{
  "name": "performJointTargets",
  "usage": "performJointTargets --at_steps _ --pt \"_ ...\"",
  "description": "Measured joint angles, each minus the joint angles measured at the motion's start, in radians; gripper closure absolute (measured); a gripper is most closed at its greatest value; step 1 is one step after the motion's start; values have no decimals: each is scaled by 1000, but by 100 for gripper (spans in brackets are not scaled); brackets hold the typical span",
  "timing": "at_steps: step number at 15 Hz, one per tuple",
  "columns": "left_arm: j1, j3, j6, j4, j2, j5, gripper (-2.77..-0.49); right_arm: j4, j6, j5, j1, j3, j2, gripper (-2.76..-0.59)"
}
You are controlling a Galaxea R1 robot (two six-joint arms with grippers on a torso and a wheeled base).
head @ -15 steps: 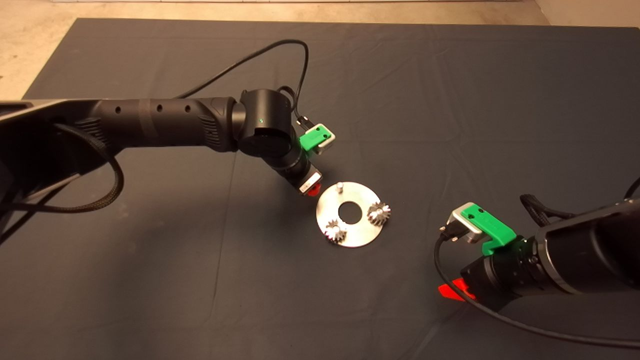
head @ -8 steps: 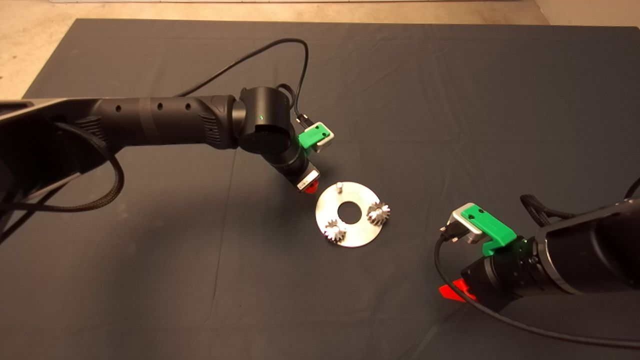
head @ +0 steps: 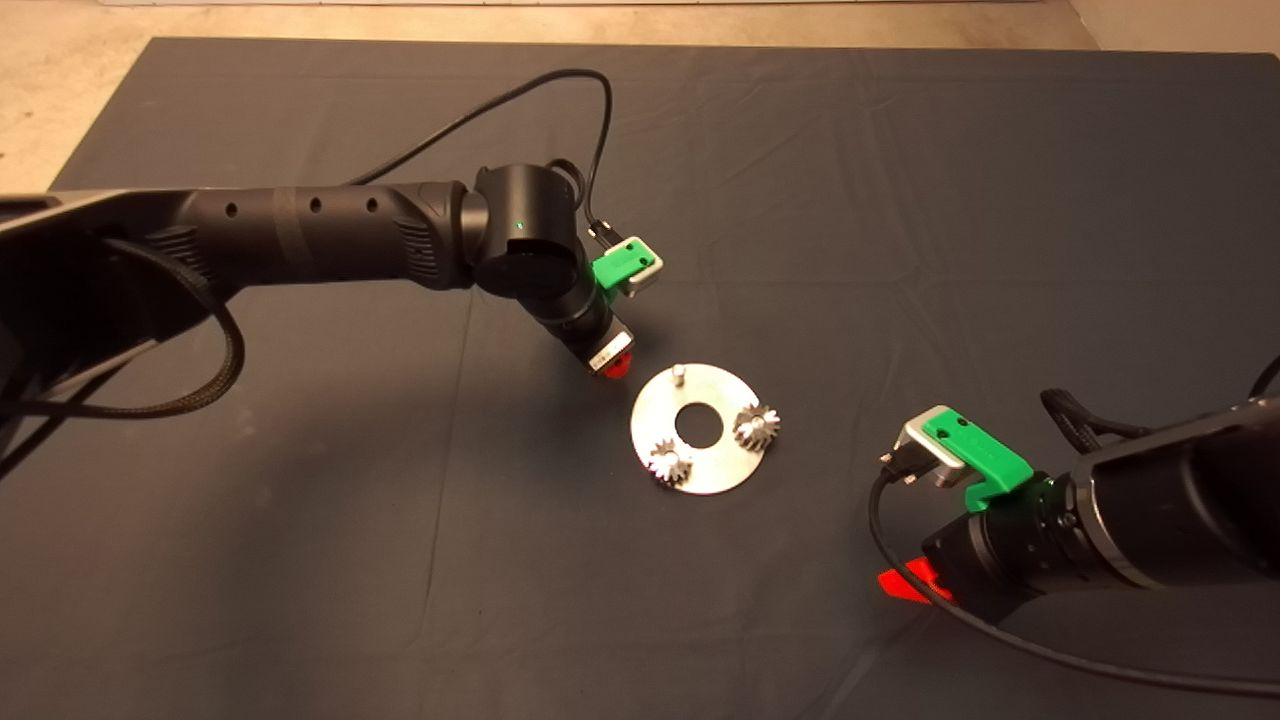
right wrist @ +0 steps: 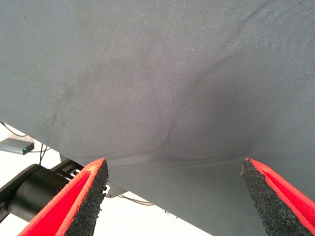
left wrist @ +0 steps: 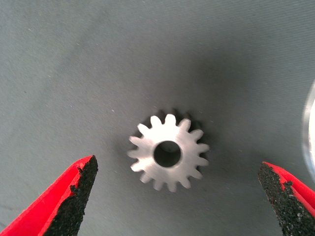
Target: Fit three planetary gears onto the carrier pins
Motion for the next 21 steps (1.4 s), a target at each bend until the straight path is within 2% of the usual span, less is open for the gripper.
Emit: performJointTargets --at_steps 5,7,10,11,12,14,17,21 --pt "0 -33 23 0 3 -13 -233 0 0 0 0 0 0 -202" --pt "0 -46 25 0 3 -33 -233 0 0 0 0 0 0 -202" --pt "0 -67 34 0 6 -43 -233 0 0 0 0 0 0 -202" --pt "0 -75 48 0 6 -57 -233 0 0 0 0 0 0 -202" --pt "0 -87 55 0 6 -61 -233 0 0 0 0 0 0 -202" --pt "0 -106 74 0 5 -67 -233 0 0 0 0 0 0 -202" --pt "0 -109 74 -1 6 -80 -233 1 0 0 0 0 0 -202" --pt "1 -109 76 -1 5 -85 -233 8 0 0 0 0 0 -202"
